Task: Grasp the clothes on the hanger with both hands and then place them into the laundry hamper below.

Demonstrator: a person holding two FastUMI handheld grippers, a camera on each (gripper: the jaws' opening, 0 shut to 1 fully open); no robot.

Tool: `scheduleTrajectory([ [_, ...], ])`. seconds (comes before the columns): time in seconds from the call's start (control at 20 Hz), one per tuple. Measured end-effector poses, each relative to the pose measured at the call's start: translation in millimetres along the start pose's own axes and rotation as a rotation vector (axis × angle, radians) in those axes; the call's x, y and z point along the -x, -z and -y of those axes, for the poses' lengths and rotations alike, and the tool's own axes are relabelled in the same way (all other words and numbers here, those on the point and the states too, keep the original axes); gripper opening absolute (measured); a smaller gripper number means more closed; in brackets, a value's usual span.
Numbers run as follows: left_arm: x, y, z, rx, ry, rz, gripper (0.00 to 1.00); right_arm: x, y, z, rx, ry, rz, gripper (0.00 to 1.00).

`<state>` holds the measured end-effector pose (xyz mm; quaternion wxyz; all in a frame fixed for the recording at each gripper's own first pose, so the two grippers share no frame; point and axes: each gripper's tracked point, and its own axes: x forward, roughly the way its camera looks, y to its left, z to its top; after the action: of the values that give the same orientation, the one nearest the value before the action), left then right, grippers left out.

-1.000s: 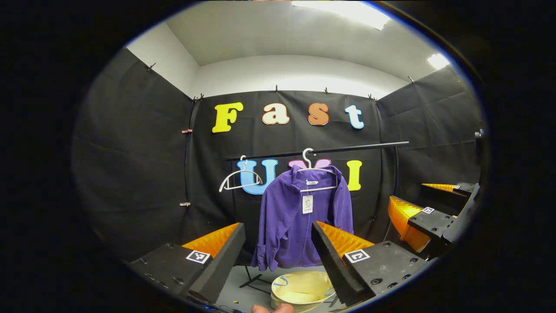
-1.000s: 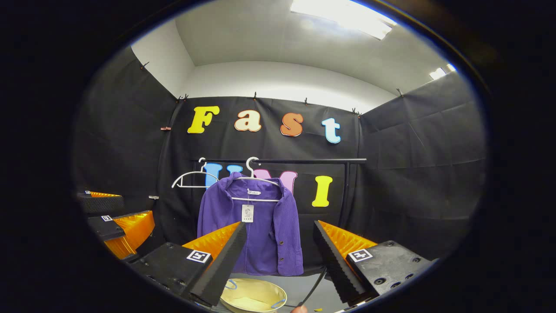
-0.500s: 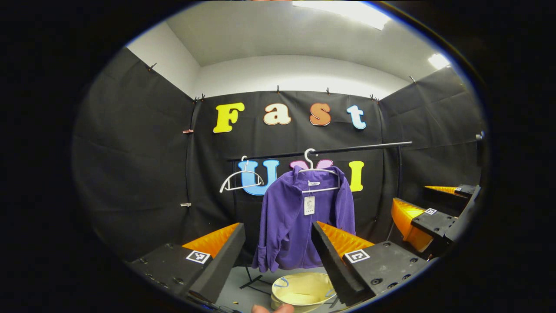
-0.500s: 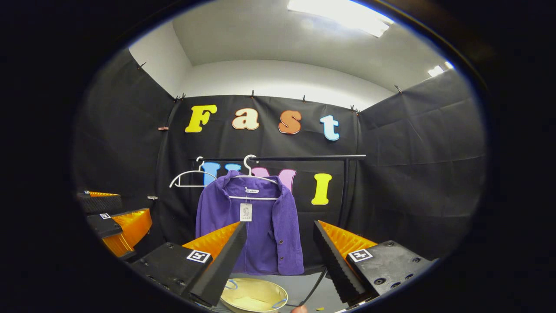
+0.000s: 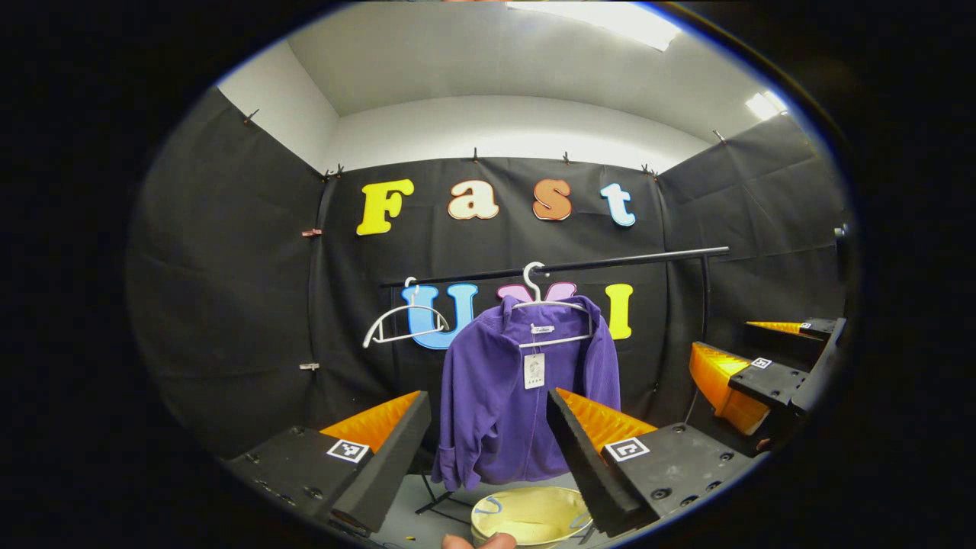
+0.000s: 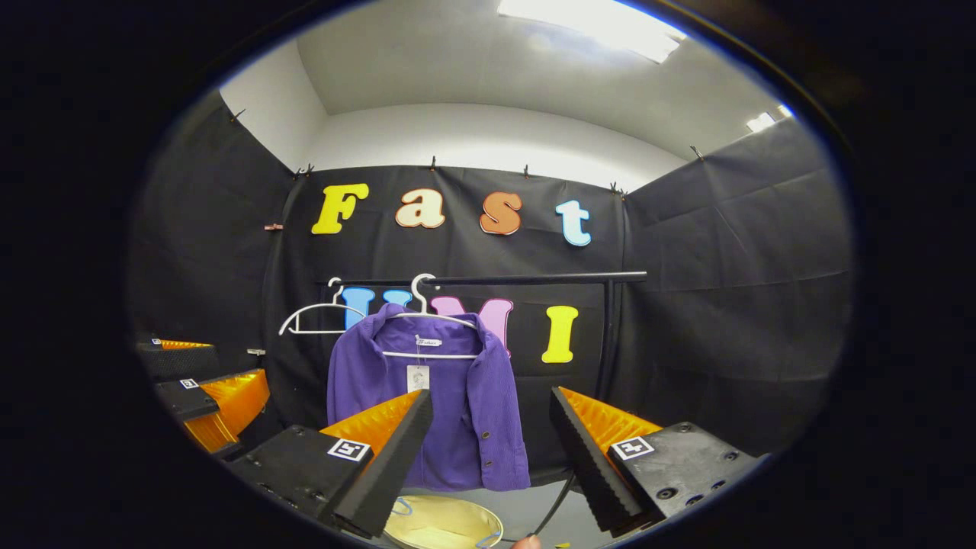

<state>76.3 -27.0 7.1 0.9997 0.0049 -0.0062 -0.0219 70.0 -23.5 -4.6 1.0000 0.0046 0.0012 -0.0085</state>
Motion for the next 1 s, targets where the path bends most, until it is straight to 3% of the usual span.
scheduleTrajectory([
  [0.45,-122.7,3.1,13.3,-0.037,-0.040,-0.012,0.96,-129.5,25.1,-8.4,-0.007,-0.046,0.005,0.99],
  [1.0,-257.7,34.2,20.0,-0.086,-0.127,-0.034,0.95,-266.1,94.8,-17.7,-0.043,-0.083,-0.058,0.99],
])
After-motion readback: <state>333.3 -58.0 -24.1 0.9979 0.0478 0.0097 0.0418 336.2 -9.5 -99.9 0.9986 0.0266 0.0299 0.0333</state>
